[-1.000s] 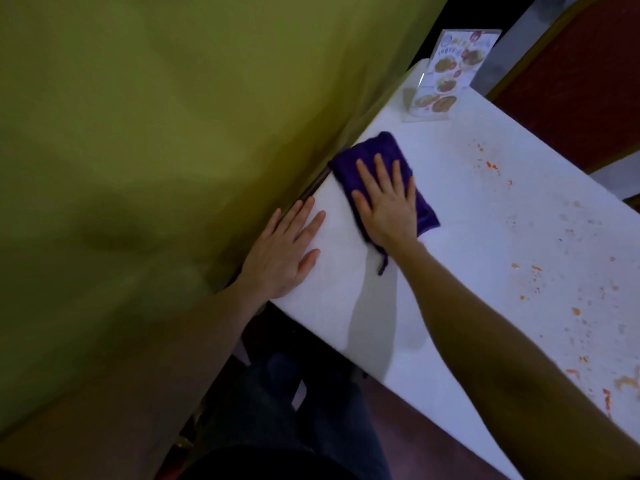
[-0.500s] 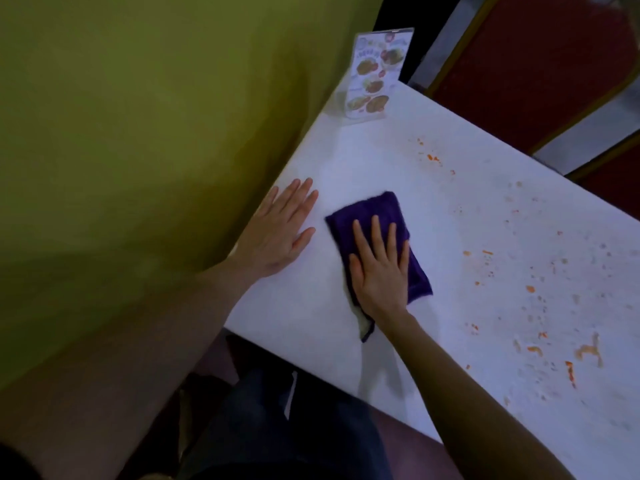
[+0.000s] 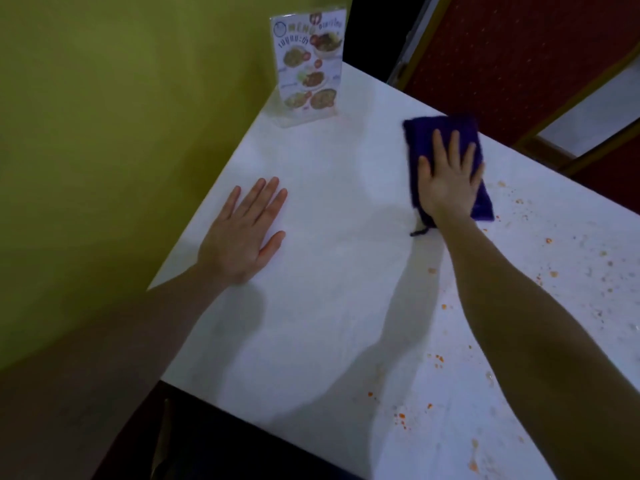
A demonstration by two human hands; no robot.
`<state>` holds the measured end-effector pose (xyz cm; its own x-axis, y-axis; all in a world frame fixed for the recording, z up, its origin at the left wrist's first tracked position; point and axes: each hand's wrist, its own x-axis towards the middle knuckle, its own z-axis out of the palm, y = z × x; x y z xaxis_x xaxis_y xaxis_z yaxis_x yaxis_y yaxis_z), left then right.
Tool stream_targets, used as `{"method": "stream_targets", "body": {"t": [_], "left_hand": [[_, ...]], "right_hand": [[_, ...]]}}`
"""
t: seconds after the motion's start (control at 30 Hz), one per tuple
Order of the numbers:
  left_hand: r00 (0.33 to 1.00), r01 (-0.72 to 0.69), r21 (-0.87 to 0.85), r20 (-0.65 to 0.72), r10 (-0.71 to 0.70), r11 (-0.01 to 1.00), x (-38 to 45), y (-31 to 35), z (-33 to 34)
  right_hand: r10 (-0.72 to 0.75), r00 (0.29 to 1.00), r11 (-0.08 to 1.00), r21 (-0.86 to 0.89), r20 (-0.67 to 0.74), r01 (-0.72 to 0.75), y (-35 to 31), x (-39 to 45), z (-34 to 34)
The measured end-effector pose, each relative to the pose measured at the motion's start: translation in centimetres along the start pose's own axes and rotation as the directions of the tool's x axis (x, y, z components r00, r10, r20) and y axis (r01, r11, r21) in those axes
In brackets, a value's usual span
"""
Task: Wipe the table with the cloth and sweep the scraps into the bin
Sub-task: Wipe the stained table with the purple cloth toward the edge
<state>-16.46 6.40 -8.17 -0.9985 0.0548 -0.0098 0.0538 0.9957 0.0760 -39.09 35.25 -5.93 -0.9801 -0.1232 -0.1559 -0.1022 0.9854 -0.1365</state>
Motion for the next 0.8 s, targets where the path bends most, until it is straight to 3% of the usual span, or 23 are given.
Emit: {"method": "stream_targets", "body": {"t": [0.1, 0.2, 0.33, 0.43, 0.5, 0.63, 0.8], "left_hand": [[1.000, 0.006, 0.002, 0.007, -0.006, 1.000, 0.0, 0.0, 0.0], [1.000, 0.005, 0.001, 0.010, -0.005, 1.000, 0.0, -0.1, -0.1], [1.000, 0.003, -0.014, -0.004, -0.003, 1.000, 0.1, 0.0, -0.2], [1.000, 0.001, -0.011, -0.027, -0.001, 1.000, 0.0, -0.1, -0.1], [0.999, 0.000, -0.009, -0.044, -0.001, 1.000, 0.0, 0.0, 0.0], [0.998, 0.003, -0.019, -0.059, -0.004, 1.000, -0.1, 0.0, 0.1], [0.998, 0.002, -0.025, -0.068, -0.003, 1.000, -0.1, 0.0, 0.0]], "right_hand": [[0.112, 0.994, 0.993, 0.041, -0.012, -0.111, 2.8, -3.7, 0.2], [0.111, 0.994, 0.992, 0.055, -0.024, -0.109, 1.0, -9.0, 1.4], [-0.136, 0.991, 0.991, -0.011, -0.007, 0.136, -5.9, -13.9, 3.5], [-0.293, 0.955, 0.956, 0.011, 0.033, 0.293, -9.9, -11.3, 3.5], [-0.309, 0.950, 0.951, 0.018, 0.035, 0.308, -10.6, -7.4, 2.8], [-0.178, 0.983, 0.984, 0.024, 0.035, 0.177, -6.5, -0.5, 0.9], [0.183, 0.983, 0.982, 0.048, -0.004, -0.182, 3.8, -0.5, -0.9]]}}
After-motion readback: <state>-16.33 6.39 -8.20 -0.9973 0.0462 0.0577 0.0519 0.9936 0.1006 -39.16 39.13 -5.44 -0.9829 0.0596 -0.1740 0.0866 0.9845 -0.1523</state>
